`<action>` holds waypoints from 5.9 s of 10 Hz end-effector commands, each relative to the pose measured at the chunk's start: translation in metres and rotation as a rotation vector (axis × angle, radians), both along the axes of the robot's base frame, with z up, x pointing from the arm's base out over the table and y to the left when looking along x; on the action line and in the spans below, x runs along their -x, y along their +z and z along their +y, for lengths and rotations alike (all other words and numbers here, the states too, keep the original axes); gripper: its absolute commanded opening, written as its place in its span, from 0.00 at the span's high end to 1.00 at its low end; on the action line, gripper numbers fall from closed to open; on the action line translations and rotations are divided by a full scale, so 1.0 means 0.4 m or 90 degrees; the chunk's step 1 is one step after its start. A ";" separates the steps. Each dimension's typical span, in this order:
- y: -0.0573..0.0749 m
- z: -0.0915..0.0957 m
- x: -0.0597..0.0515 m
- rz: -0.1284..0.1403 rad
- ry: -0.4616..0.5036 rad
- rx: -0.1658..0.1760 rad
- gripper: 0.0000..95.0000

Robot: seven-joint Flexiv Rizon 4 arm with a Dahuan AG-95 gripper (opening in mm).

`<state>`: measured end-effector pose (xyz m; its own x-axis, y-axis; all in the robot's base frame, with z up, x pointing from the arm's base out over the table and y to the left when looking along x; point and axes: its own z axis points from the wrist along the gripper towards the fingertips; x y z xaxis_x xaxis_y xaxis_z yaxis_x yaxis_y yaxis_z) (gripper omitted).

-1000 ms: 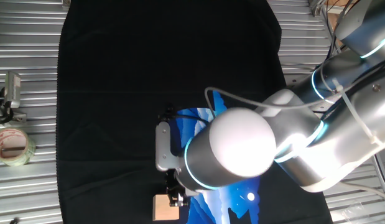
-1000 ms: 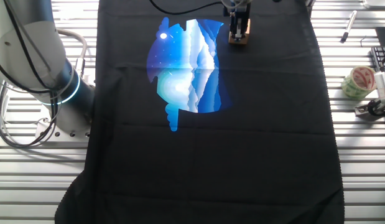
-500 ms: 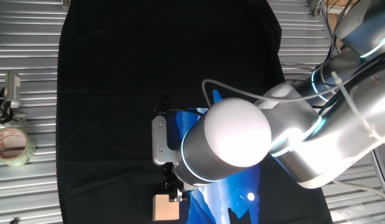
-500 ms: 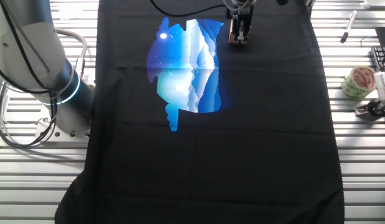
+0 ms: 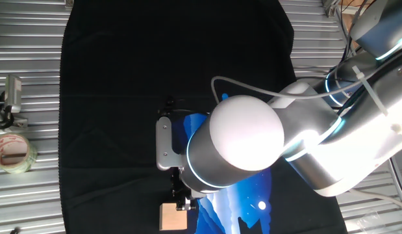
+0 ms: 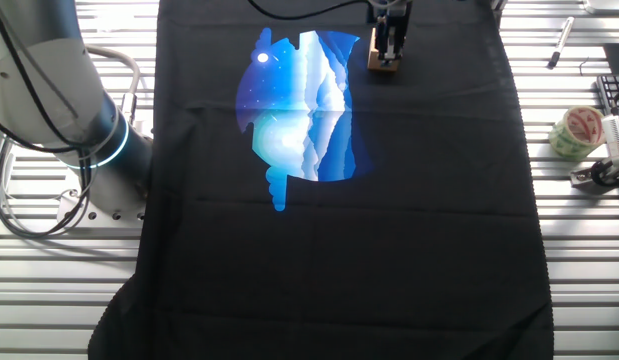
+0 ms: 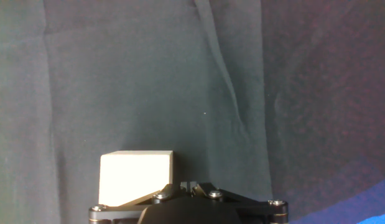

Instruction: Approach and touch the side of the small block

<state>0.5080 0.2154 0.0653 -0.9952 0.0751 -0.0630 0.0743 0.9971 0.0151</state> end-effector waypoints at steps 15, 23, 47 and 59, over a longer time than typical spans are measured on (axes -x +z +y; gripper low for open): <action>0.015 0.003 0.001 -0.001 0.020 0.001 0.60; 0.022 0.034 0.006 -0.020 0.011 0.003 0.00; -0.035 0.128 0.045 -0.051 -0.018 0.011 0.00; -0.038 0.124 0.043 -0.009 -0.024 -0.002 0.00</action>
<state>0.4906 0.2650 0.0498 -0.9907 0.1111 -0.0784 0.1100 0.9938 0.0185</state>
